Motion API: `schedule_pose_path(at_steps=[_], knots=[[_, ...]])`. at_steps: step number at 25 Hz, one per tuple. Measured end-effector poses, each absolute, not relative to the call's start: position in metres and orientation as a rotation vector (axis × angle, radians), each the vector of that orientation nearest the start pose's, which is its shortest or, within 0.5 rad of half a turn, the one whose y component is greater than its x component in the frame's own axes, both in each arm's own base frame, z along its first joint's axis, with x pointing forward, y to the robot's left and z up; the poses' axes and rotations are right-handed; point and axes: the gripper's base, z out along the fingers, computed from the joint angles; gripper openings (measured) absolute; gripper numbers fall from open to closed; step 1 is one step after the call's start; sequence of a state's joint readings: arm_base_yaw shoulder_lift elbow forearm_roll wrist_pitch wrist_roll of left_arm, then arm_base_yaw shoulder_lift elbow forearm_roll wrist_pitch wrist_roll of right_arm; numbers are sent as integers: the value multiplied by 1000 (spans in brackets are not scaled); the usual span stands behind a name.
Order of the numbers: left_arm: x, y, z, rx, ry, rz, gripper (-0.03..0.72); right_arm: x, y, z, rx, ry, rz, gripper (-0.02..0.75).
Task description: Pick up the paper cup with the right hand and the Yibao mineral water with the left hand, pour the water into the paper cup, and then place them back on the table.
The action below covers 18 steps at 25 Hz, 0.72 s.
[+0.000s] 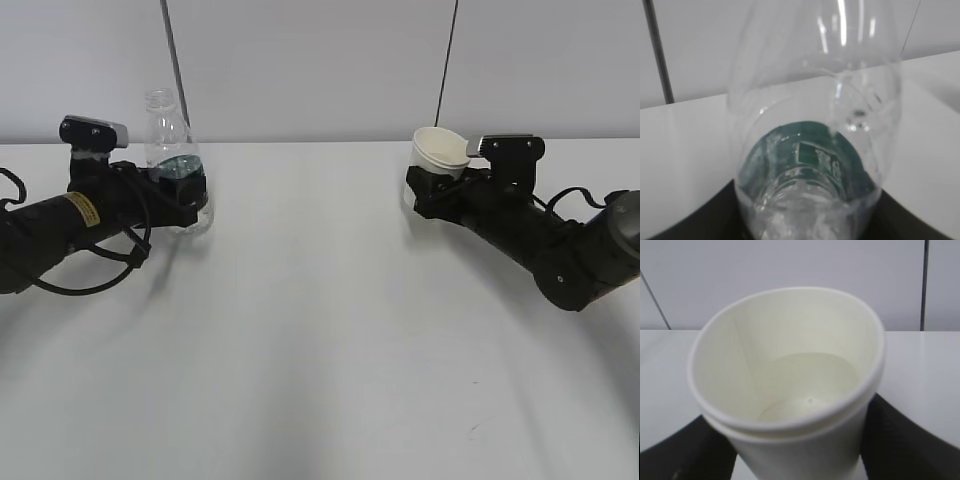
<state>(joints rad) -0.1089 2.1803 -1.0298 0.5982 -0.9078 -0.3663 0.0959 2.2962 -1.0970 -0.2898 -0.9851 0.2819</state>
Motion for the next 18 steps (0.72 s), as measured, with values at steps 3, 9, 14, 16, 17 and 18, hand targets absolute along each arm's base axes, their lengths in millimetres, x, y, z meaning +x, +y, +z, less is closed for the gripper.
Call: schedule_pose_path(at_steps=[3,9,14,16,17,18], knots=[[407,-85,100,443,1753,-469,347,431,62,80,-146,1721,361,521],[408,-85,89,420,1739,-489,347,431,61,80,-128,1716,358,521],[408,-85,87,408,1729,-490,347,431,61,74,-118,1717,360,521],[408,-85,86,409,1727,-489,347,430,61,67,-116,1725,364,521],[408,-85,85,411,1723,-490,347,429,61,65,-115,1728,364,521],[408,-85,85,409,1723,-490,347,429,61,63,-115,1727,365,521]])
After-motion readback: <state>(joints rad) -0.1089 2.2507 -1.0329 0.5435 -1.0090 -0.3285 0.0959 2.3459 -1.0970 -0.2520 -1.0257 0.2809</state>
